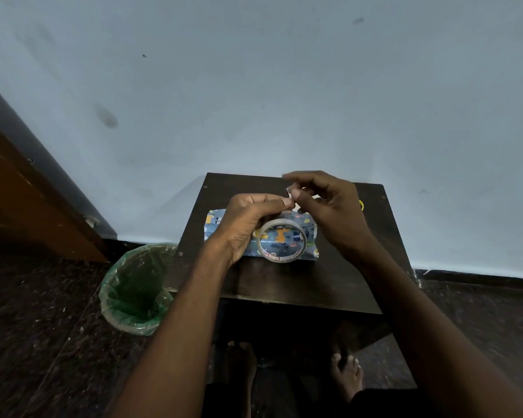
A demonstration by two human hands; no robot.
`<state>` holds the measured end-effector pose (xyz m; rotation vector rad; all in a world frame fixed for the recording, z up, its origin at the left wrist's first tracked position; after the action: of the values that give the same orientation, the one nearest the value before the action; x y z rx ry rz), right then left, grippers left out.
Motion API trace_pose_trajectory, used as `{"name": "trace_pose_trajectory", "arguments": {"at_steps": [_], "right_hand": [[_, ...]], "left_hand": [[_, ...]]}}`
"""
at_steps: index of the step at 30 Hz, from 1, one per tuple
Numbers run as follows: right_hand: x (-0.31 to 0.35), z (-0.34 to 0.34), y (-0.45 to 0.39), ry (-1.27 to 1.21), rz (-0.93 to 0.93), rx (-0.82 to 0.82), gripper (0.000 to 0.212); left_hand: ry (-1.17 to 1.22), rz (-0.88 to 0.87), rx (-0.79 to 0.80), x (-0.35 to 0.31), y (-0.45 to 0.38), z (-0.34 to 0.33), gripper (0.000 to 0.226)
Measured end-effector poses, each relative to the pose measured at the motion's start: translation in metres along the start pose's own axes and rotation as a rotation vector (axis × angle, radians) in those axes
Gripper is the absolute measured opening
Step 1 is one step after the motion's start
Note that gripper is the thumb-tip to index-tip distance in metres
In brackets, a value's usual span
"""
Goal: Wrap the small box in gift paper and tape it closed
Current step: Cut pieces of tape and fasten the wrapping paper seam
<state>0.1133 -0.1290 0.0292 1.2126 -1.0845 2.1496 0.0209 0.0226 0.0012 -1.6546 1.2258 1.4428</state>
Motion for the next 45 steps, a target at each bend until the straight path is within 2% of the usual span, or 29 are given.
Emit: {"name": "trace_pose_trajectory", "arguments": {"at_steps": [4,10,15,20,26,28,31,35,37,40,43,45], "right_hand": [[-0.004,0.006,-0.001,0.087,0.034,0.087,0.018],[-0.012,0.011,-0.004,0.109,-0.038,0.078,0.015],[-0.009,0.006,-0.004,0.063,-0.012,0.129,0.033],[-0.011,0.01,-0.005,0.067,-0.063,0.1,0.014],[-0.011,0.006,-0.001,0.016,-0.137,0.023,0.007],[-0.012,0.004,0.0,-0.11,-0.202,0.011,0.009],[-0.012,-0.002,0.005,-0.258,-0.266,0.07,0.015],[-0.009,-0.004,0.006,-0.257,-0.227,0.104,0.016],[-0.009,-0.004,0.005,-0.234,-0.213,0.127,0.023],[-0.007,-0.004,0.006,-0.105,-0.145,0.087,0.032],[-0.001,-0.001,0.003,-0.121,-0.086,0.048,0.037],[-0.002,0.004,0.0,-0.074,-0.068,0.08,0.032]], "left_hand": [[-0.025,-0.018,0.009,-0.001,0.001,-0.001,0.012],[-0.037,-0.033,-0.033,0.0,0.0,0.001,0.009],[-0.053,-0.039,-0.008,0.0,-0.001,0.0,0.015],[-0.095,-0.045,-0.003,0.001,-0.001,0.0,0.016],[-0.116,-0.077,-0.017,0.002,-0.002,-0.001,0.013],[-0.041,-0.057,-0.032,0.0,0.0,-0.002,0.011],[0.243,0.033,-0.014,-0.005,0.002,-0.002,0.015],[0.318,0.027,-0.002,-0.007,0.002,-0.003,0.022],[0.316,0.024,-0.021,-0.008,0.002,-0.004,0.016],[0.262,0.027,-0.037,-0.007,0.001,-0.001,0.015],[0.164,0.042,-0.001,-0.002,0.0,-0.002,0.029],[0.126,0.043,0.01,-0.001,0.0,-0.004,0.031]]}}
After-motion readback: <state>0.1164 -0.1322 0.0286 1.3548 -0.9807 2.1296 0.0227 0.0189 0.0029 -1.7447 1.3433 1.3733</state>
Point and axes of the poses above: each hand's wrist, its own y-axis away from the middle knuckle, its own z-axis out of the back of the hand, x = y × z, the point moved 2 cm from there along -y, towards the middle knuckle, and after that the axes turned 1 degree about -z, right-handed, at the moved point
